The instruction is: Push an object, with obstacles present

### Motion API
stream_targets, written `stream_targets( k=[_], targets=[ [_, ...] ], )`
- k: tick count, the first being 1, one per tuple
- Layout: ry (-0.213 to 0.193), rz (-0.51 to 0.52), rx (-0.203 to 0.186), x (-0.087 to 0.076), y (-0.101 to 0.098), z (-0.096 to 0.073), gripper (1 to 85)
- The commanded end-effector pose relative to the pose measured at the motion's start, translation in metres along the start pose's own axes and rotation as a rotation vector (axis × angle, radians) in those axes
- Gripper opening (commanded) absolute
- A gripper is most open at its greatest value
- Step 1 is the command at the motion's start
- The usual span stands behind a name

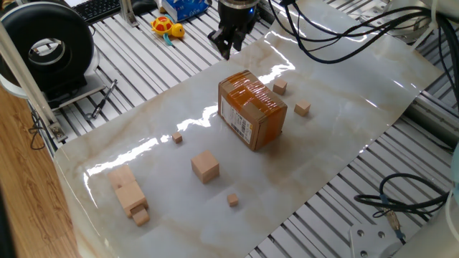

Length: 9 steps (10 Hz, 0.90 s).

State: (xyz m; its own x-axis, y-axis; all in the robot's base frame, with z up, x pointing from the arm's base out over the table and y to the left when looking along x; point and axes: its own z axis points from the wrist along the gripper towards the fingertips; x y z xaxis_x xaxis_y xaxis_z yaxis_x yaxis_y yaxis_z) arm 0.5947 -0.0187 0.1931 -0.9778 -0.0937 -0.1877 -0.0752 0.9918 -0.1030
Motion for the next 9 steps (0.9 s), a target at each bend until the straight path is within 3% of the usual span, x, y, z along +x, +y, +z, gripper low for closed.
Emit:
stream_targets(
  k=[1, 9],
  targets=[
    [-0.052, -0.018, 0.019, -0.0130, -0.0044, -0.0017, 1.3],
    [-0.032, -0.052, 0.013, -0.0083, -0.0057, -0.0029, 1.3]
  ],
)
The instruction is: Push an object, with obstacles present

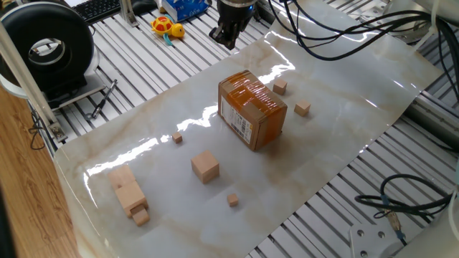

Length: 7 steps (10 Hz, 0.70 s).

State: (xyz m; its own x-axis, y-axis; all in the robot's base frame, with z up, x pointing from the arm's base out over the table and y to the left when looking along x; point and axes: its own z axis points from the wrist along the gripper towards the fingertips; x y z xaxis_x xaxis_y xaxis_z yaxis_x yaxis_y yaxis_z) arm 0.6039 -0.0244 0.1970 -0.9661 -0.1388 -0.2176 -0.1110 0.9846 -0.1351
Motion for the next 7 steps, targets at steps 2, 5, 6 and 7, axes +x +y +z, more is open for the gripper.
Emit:
stream_targets(
  k=[2, 5, 6, 7],
  targets=[
    [0.027, -0.002, -0.024, 0.007, 0.004, -0.002, 1.3],
    [-0.010, 0.049, -0.164, -0.004, 0.040, -0.005, 1.3],
    [-0.009, 0.044, -0.165, -0.003, 0.040, -0.005, 1.3],
    [-0.008, 0.071, -0.201, -0.005, 0.053, -0.004, 1.3]
  ],
)
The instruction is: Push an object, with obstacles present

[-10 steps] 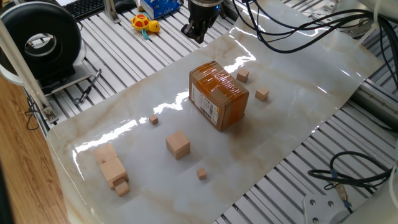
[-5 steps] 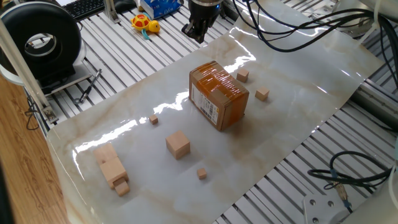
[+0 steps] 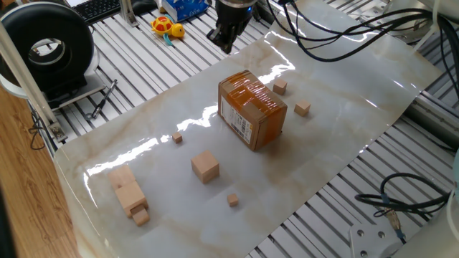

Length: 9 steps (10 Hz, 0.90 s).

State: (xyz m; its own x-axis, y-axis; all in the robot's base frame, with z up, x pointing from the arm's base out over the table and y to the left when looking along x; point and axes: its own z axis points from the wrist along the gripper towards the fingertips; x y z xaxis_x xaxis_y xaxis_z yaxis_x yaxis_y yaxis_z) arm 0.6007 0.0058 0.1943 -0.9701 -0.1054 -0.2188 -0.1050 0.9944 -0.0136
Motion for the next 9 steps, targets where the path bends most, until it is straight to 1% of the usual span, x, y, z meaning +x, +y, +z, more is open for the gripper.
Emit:
stream_targets(
  k=[1, 2, 3, 4, 5, 6, 7, 8, 9],
  targets=[
    [-0.004, 0.080, -0.101, -0.004, 0.039, 0.004, 1.3],
    [0.000, 0.114, -0.101, -0.001, 0.056, 0.009, 1.3],
    [-0.014, 0.149, -0.103, 0.000, 0.073, 0.013, 1.3],
    [-0.011, 0.168, -0.096, 0.002, 0.075, 0.014, 1.3],
    [0.025, 0.129, -0.078, 0.012, 0.071, 0.014, 1.3],
    [0.054, 0.074, -0.045, 0.020, 0.062, 0.014, 1.3],
    [0.073, 0.069, -0.074, 0.025, 0.070, 0.014, 1.3],
    [0.075, 0.090, -0.095, 0.023, 0.084, 0.024, 1.3],
    [0.061, 0.100, -0.089, 0.018, 0.102, 0.040, 1.3]
  ],
)
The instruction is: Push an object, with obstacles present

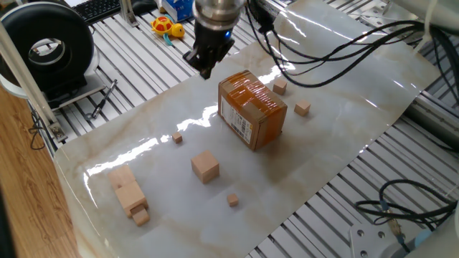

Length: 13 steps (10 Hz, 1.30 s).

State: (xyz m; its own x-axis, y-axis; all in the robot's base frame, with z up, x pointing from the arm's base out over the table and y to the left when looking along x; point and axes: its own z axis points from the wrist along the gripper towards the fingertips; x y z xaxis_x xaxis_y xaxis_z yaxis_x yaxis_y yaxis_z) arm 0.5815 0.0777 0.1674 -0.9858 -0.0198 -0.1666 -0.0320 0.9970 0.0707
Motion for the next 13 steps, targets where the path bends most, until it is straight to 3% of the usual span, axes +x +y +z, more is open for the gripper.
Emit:
stream_targets(
  k=[1, 2, 3, 5, 7, 8, 9, 12, 13],
  targets=[
    [-0.011, 0.042, -0.015, -0.002, 0.048, 0.038, 1.3],
    [-0.020, 0.036, 0.012, -0.003, 0.047, 0.045, 1.3],
    [-0.004, 0.017, 0.005, 0.001, 0.049, 0.045, 1.3],
    [0.015, -0.033, 0.043, 0.006, 0.039, 0.045, 1.3],
    [0.005, 0.018, -0.002, 0.004, 0.066, 0.068, 1.7],
    [-0.008, 0.036, 0.003, 0.002, 0.078, 0.083, 1.7],
    [-0.007, 0.034, 0.024, 0.003, 0.077, 0.090, 1.3],
    [0.060, -0.024, 0.075, 0.020, 0.063, 0.089, 1.3],
    [0.081, 0.004, 0.051, 0.026, 0.070, 0.089, 1.3]
  ],
)
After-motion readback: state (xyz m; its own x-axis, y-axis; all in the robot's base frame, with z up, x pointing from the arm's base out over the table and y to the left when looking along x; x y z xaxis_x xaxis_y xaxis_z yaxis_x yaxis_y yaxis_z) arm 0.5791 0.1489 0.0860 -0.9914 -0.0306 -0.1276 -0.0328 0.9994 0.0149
